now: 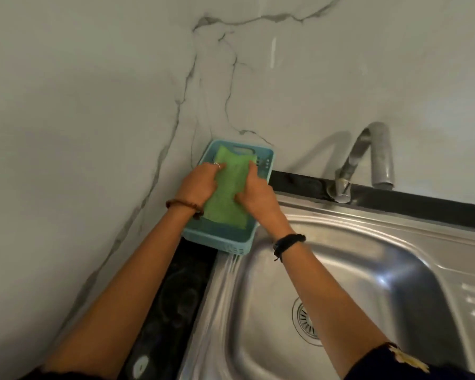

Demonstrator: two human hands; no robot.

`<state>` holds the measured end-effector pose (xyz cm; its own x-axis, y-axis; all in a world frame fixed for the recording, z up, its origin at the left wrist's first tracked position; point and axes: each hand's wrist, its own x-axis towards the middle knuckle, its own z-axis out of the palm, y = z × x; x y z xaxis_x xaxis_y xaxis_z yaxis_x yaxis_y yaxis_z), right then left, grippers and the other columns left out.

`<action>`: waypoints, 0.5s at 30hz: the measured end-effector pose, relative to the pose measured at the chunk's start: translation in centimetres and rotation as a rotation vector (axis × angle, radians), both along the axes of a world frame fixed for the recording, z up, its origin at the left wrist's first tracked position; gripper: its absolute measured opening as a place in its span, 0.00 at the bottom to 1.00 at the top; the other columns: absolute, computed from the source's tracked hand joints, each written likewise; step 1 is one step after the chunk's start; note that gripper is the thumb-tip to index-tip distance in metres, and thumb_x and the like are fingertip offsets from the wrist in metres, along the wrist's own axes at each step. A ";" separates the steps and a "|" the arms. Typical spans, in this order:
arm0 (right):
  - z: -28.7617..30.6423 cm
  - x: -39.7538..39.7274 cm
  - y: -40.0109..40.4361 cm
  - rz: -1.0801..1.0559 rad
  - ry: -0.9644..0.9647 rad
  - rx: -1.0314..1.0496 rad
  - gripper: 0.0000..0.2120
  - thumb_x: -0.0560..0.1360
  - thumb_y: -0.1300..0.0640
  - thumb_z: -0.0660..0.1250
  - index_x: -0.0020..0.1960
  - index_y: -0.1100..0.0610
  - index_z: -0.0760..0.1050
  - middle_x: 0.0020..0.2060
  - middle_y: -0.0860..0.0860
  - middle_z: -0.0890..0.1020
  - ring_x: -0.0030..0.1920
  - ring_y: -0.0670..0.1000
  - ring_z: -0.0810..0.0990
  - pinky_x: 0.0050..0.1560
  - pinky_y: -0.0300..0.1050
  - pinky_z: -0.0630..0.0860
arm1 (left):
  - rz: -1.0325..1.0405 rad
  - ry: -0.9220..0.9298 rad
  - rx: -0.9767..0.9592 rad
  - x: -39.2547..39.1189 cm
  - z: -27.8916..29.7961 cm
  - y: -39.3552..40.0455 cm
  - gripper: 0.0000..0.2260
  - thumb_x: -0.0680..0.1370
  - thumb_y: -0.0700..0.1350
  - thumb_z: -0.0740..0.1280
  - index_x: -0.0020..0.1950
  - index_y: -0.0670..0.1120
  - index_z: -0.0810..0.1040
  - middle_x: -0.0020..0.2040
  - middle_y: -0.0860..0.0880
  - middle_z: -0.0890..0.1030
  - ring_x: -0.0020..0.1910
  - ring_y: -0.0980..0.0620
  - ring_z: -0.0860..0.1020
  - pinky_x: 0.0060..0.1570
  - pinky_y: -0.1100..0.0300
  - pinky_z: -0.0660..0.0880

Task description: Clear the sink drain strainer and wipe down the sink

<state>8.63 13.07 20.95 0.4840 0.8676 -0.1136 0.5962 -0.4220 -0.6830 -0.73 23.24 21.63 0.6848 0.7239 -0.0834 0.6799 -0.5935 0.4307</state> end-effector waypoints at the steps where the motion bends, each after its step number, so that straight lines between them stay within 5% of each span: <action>1: -0.9 -0.1 0.7 0.026 -0.081 -0.069 0.37 0.75 0.65 0.61 0.76 0.63 0.42 0.57 0.65 0.78 0.55 0.63 0.78 0.47 0.51 0.72 | -0.032 0.044 -0.014 0.5 -0.7 0.7 0.21 0.78 0.35 0.55 0.70 0.44 0.68 0.66 0.37 0.73 0.64 0.41 0.72 0.63 0.48 0.69; 3: -2.6 -0.3 2.2 0.087 -0.242 -0.180 0.35 0.77 0.66 0.57 0.76 0.64 0.39 0.57 0.65 0.77 0.55 0.63 0.78 0.48 0.52 0.72 | -0.092 0.168 -0.067 1.5 -2.3 1.9 0.17 0.79 0.39 0.56 0.68 0.43 0.69 0.65 0.37 0.73 0.61 0.40 0.74 0.61 0.47 0.71; 5: -3.5 -0.8 3.1 0.164 -0.403 -0.345 0.27 0.80 0.65 0.53 0.76 0.64 0.47 0.64 0.67 0.72 0.63 0.63 0.74 0.57 0.52 0.73 | -0.146 0.403 -0.161 1.9 -3.9 2.2 0.20 0.79 0.42 0.58 0.71 0.44 0.65 0.72 0.39 0.63 0.67 0.38 0.68 0.65 0.44 0.68; 7: -3.7 -1.5 3.7 0.275 -0.538 -0.611 0.23 0.82 0.59 0.50 0.75 0.65 0.52 0.72 0.69 0.59 0.73 0.65 0.61 0.69 0.56 0.63 | -0.111 0.534 -0.273 1.7 -4.9 2.2 0.27 0.79 0.44 0.60 0.75 0.46 0.53 0.77 0.44 0.48 0.74 0.38 0.56 0.71 0.44 0.61; 9: -3.4 -1.7 4.0 0.335 -0.603 -0.748 0.25 0.82 0.56 0.50 0.75 0.66 0.51 0.74 0.68 0.54 0.75 0.67 0.51 0.74 0.60 0.54 | -0.053 0.489 -0.335 1.5 -5.2 2.0 0.30 0.79 0.45 0.61 0.76 0.48 0.49 0.78 0.46 0.43 0.75 0.40 0.53 0.72 0.46 0.58; 12: -2.3 -1.6 3.7 0.252 -0.475 -0.521 0.19 0.81 0.59 0.54 0.70 0.65 0.64 0.69 0.65 0.67 0.70 0.62 0.66 0.68 0.53 0.66 | -0.099 0.563 -0.189 1.4 -4.0 1.0 0.32 0.77 0.47 0.64 0.76 0.49 0.51 0.78 0.45 0.45 0.72 0.39 0.60 0.68 0.45 0.65; 15: -0.1 -1.2 1.4 0.143 -0.407 -0.181 0.11 0.77 0.63 0.58 0.57 0.64 0.75 0.56 0.60 0.79 0.55 0.61 0.79 0.50 0.52 0.75 | -0.079 0.284 -0.020 1.4 -2.0 -1.7 0.18 0.79 0.44 0.58 0.68 0.42 0.66 0.71 0.41 0.64 0.64 0.40 0.71 0.62 0.44 0.70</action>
<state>7.45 14.49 20.87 0.3978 0.9126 -0.0944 0.8613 -0.4069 -0.3044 0.67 21.59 19.59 0.6864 0.6653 -0.2937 0.7267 -0.6428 0.2424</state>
